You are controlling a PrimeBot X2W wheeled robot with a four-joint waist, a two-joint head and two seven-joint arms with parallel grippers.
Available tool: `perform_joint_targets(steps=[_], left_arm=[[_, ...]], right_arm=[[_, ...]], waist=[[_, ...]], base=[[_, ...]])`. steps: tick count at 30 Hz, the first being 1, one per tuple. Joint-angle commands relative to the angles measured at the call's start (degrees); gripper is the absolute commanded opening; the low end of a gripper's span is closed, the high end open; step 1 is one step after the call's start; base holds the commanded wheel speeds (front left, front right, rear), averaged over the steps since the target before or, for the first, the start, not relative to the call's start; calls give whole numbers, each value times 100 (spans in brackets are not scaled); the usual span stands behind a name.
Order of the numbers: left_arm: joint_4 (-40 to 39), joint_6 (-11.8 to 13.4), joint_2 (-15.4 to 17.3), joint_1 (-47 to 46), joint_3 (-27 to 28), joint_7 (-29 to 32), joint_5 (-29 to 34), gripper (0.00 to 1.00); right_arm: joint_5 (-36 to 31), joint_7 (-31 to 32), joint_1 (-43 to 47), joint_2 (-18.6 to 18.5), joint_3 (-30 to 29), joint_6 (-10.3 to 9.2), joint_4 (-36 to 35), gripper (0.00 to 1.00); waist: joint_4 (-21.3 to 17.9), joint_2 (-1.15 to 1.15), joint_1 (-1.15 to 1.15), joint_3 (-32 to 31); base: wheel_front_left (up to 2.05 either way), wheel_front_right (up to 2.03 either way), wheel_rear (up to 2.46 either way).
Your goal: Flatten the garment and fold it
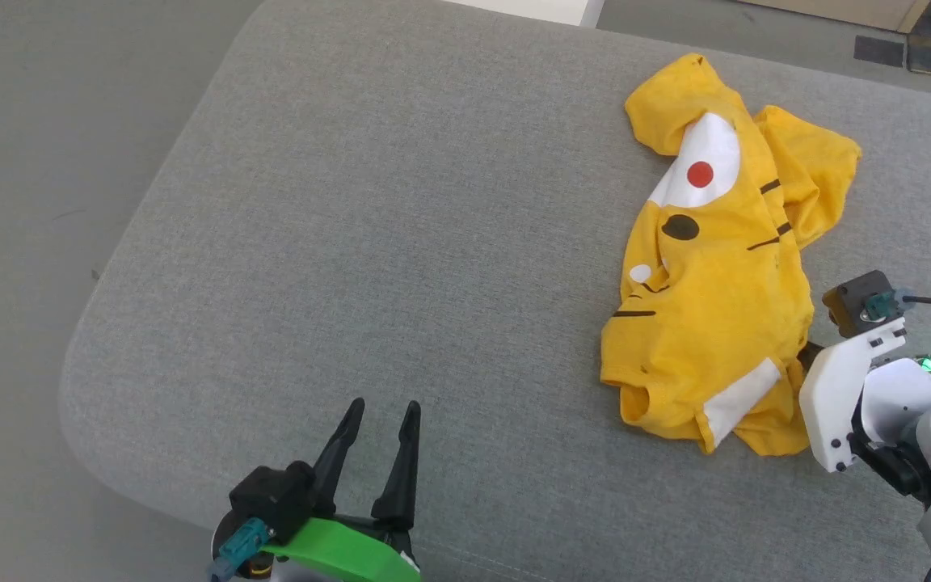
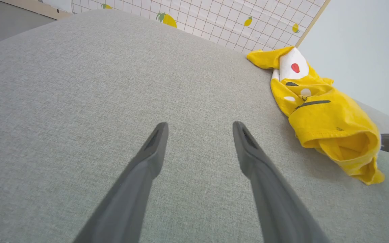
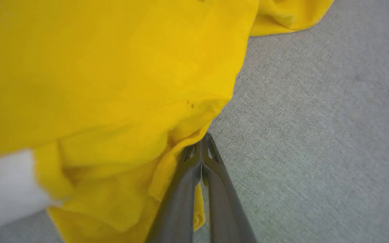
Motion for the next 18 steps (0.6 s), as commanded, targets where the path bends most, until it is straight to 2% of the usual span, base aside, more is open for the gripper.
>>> perform_joint_targets(steps=[1, 6, 7, 8, 10, 18], left_arm=[[-1, 15, -15, -59, 29, -22, 7, 100], [8, 18, -15, -13, 81, -22, -1, 100], [10, 23, -15, 9, 103, -22, -3, 100], [7, 34, -15, 104, 158, -22, -3, 100], [-4, 38, -15, 152, 191, -22, 3, 100], [-64, 24, -15, 241, 271, -22, 33, 100]], right_arm=[[-30, -26, 131, 14, 25, -6, -46, 0], [-67, -160, 33, 16, -134, -6, -458, 0], [-67, -169, -9, 22, -165, -6, -559, 0], [-77, -124, -151, -15, -410, -6, -870, 0], [-114, -55, -200, -76, -580, -6, -979, 0], [-274, 192, 151, -285, -1505, -6, -1287, 0]], waist=[[-102, 0, 0, -79], [-419, 0, 0, -333], [-518, 0, 0, -412], [-811, 0, 0, -642], [-945, 0, 0, -730], [-1157, 0, 0, -743]], base=[[0, 0, 0], [0, 0, 0], [0, 0, 0], [0, 0, 0], [0, 0, 0], [0, 0, 0]])
